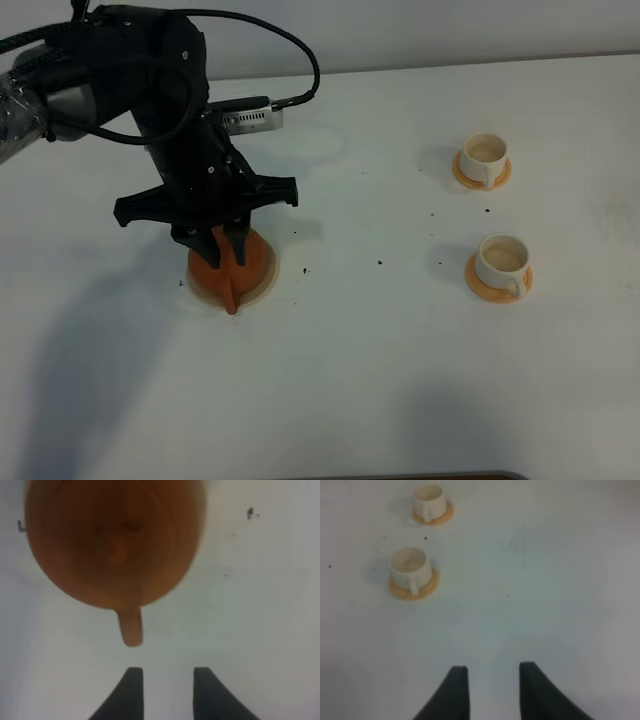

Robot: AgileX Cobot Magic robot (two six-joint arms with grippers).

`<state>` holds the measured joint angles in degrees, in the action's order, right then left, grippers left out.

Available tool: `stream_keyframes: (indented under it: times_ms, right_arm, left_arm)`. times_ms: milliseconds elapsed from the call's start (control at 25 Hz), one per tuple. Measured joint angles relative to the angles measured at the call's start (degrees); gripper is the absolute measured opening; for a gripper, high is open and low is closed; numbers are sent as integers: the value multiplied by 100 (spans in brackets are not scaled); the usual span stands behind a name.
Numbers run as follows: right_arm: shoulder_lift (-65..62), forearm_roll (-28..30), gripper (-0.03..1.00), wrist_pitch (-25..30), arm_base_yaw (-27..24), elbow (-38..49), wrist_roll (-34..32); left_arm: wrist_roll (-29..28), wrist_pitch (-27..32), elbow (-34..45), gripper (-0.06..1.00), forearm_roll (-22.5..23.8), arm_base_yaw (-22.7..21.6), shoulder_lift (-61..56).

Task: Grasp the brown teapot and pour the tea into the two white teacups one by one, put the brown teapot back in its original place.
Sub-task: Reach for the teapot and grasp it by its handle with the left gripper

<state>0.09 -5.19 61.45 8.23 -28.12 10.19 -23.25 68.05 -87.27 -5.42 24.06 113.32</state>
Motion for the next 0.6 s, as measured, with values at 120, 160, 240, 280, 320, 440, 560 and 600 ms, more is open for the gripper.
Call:
stream_keyframes:
  times_ms: [120,160,240,280,320,440,560,600]
  right_arm:
    - [0,-5,24,0,0,0,0]
    - [0,-4,24,0,0,0,0]
    - [0,-4,24,0,0,0,0]
    - [0,-4,24,0,0,0,0]
    - [0,-4,24,0,0,0,0]
    - [0,-4,24,0,0,0,0]
    - [0,-4,24,0,0,0,0]
    - [0,-4,24,0,0,0,0]
  left_arm:
    - [72,0,284,25,-97,-142,-6]
    - [96,0,418,25,-103,-188,-6]
    - [132,5,647,26,-103,-250,-6]
    - [151,5,712,26,-103,-260,-6]
    - [160,5,755,27,-98,-260,-6]
    - [178,5,771,34,-125,-260,-6]
    - [178,5,771,40,-299,-260,-10]
    - [178,5,771,41,-322,-260,-10]
